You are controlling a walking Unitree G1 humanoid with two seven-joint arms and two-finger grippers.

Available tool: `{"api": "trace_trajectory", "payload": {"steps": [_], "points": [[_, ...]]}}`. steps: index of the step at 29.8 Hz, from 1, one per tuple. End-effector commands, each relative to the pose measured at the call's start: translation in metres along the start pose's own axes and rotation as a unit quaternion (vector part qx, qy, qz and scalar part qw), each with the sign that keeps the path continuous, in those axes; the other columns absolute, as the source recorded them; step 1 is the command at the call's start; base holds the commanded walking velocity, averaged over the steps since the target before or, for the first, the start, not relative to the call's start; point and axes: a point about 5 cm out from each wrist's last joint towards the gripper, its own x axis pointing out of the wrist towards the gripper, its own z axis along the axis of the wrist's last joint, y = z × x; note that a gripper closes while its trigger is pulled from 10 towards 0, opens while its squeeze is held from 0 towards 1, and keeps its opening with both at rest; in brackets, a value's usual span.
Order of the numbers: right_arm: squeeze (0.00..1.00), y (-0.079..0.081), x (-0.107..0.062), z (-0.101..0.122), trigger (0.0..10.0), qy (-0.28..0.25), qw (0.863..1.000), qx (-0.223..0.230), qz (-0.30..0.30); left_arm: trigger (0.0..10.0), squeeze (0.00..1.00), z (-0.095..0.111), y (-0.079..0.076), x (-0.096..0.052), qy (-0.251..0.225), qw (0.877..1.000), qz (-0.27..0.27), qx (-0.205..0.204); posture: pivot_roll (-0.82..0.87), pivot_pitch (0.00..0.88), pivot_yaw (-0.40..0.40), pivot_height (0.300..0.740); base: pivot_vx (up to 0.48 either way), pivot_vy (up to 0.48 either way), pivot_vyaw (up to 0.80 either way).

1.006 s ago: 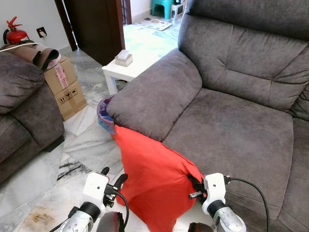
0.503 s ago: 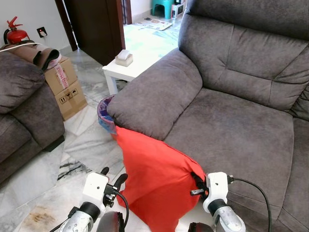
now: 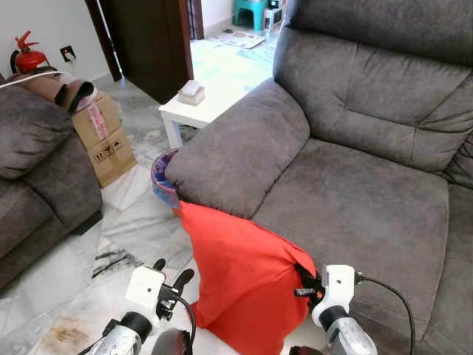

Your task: Move the pillow to the sofa from floor

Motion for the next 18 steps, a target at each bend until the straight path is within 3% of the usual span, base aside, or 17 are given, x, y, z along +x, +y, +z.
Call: {"api": "trace_trajectory", "payload": {"steps": [1, 7, 18], "points": [[0.00, -0.001, 0.005, 0.024, 10.0, -0.060, 0.998, -0.003, 0.004, 10.0, 0.00, -0.003, 0.003, -0.003, 0.008, 1.000, -0.002, 0.006, 0.02, 0.138, 0.016, 0.705, 0.000, 0.000, 0.00], [0.00, 0.001, 0.006, 0.027, 10.0, -0.062, 0.998, -0.008, 0.017, 10.0, 0.00, -0.005, 0.005, -0.005, 0.017, 1.000, -0.011, 0.005, 0.02, 0.134, 0.023, 0.740, 0.000, 0.000, 0.00], [0.00, 0.009, 0.010, 0.032, 10.0, -0.059, 0.995, -0.030, 0.070, 10.0, 0.00, -0.008, 0.012, -0.012, 0.042, 0.997, -0.058, 0.020, 0.03, 0.130, 0.031, 0.740, 0.000, 0.000, 0.00]]}}
